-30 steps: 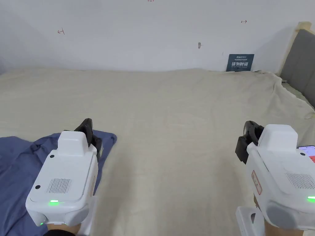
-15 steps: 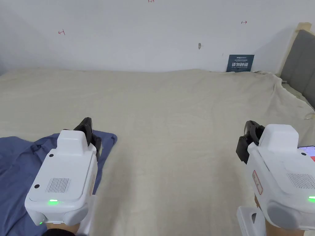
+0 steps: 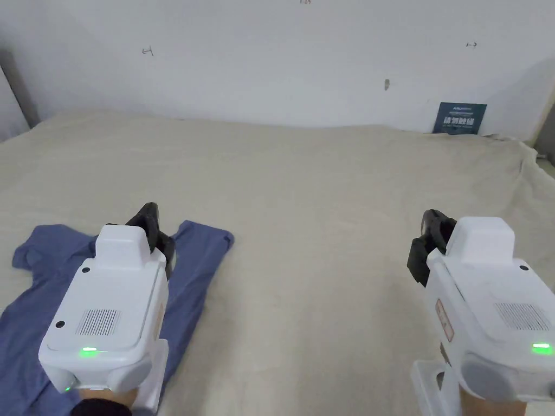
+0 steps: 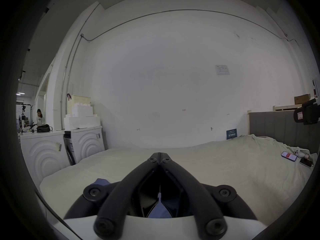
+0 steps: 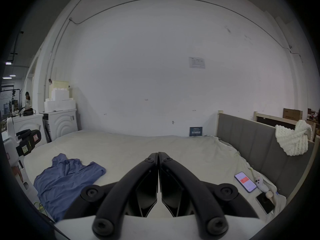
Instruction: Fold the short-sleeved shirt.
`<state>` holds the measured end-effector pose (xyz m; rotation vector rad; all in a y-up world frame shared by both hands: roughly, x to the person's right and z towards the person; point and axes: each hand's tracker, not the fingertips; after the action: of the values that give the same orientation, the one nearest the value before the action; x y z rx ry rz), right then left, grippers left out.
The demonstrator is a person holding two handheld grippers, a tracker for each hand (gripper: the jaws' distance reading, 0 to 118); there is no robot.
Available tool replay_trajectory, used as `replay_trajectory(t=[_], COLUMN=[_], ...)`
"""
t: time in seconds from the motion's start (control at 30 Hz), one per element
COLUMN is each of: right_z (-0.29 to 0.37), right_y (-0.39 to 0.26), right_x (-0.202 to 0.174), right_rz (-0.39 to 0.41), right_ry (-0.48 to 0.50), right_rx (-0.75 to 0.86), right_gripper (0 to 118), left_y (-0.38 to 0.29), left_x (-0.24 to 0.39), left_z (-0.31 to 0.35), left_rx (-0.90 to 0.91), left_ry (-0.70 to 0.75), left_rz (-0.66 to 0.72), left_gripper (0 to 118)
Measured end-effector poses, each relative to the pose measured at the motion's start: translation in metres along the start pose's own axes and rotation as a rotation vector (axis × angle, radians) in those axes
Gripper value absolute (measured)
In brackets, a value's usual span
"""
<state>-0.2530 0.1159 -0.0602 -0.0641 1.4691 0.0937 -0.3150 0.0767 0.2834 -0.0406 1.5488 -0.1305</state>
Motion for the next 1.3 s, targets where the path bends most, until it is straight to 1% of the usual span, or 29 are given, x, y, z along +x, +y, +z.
replay_trajectory(t=[0.2, 0.47, 0.67, 0.8, 0.97, 1.07, 1.17, 1.3], right_z=[-0.022, -0.041, -0.042, -0.04, -0.04, -0.041, -0.045, -0.052], right_y=[0.005, 0.006, 0.002, -0.001, -0.003, -0.004, -0.004, -0.006], right_x=[-0.054, -0.139, -0.182, -0.194, -0.194, -0.191, -0.186, -0.18], right_rz=[0.011, 0.008, 0.008, 0.013, 0.02, 0.024, 0.028, 0.022], right_ry=[0.136, 0.329, 0.424, 0.456, 0.461, 0.453, 0.44, 0.43], right_rx=[0.011, 0.007, -0.007, -0.013, -0.021, -0.023, -0.028, -0.038], right_gripper=[0, 0, 0, 0, 0, 0, 0, 0], left_y=[-0.003, -0.004, -0.007, -0.009, -0.012, -0.015, -0.02, -0.034], left_x=[-0.054, -0.135, -0.18, -0.195, -0.201, -0.199, -0.199, -0.196], left_z=[0.015, 0.051, 0.079, 0.091, 0.092, 0.082, 0.061, 0.028], left_rx=[-0.015, -0.041, -0.066, -0.076, -0.09, -0.116, -0.217, -0.336], left_ry=[0.125, 0.304, 0.41, 0.452, 0.458, 0.43, 0.375, 0.306], left_rz=[-0.012, -0.038, -0.042, -0.029, -0.013, 0.0, 0.05, 0.078], left_gripper=[0, 0, 0, 0, 0, 0, 0, 0])
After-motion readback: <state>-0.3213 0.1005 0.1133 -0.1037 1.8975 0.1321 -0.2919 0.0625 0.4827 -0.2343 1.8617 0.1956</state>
